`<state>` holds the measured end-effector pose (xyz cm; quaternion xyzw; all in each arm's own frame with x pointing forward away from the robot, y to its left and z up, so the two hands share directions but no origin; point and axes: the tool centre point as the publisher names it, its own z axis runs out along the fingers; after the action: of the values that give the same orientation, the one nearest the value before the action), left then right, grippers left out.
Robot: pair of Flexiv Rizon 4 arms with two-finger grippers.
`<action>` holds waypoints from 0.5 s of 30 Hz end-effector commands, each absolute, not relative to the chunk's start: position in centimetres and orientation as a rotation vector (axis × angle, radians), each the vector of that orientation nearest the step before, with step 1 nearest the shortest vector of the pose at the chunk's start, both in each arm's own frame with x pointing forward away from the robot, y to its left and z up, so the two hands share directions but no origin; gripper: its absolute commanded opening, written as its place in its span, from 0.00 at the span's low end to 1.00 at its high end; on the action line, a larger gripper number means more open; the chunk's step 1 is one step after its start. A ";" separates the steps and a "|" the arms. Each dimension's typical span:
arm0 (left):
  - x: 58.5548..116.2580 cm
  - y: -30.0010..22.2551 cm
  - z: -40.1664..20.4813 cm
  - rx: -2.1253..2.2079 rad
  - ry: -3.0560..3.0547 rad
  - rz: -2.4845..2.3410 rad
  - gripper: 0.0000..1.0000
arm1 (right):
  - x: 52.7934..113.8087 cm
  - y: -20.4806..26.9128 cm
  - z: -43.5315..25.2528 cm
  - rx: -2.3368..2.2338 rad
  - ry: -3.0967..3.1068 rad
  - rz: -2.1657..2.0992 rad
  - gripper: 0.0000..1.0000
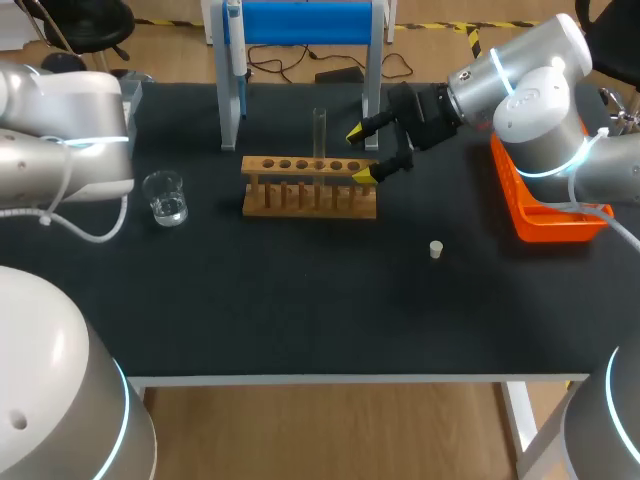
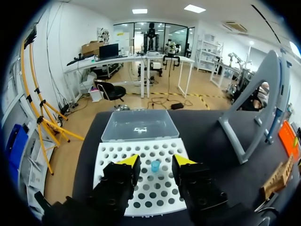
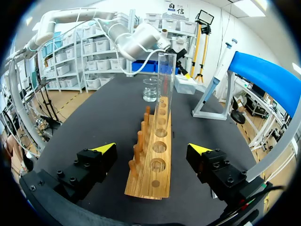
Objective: Invert the test tube, pick up the pipette, mount the tip to pipette, aspirate from beaker and dispense into the tube, eject the tip, return the pipette, and cap with the stopper.
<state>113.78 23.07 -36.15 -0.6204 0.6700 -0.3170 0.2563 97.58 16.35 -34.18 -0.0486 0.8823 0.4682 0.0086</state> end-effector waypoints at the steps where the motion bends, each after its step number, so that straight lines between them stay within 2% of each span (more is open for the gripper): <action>1: 114.1 23.1 -36.5 -1.681 1.818 -0.859 0.41 | 97.5 16.3 -34.1 -0.152 2.759 1.460 1.00; 15: 114.2 23.0 -36.6 -1.673 1.817 -0.848 0.36 | 97.5 16.3 -34.1 -0.152 2.759 1.460 1.00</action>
<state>113.95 23.06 -36.23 -0.6192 0.6722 -0.3127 0.2589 97.58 16.35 -34.18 -0.0486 0.8823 0.4682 0.0086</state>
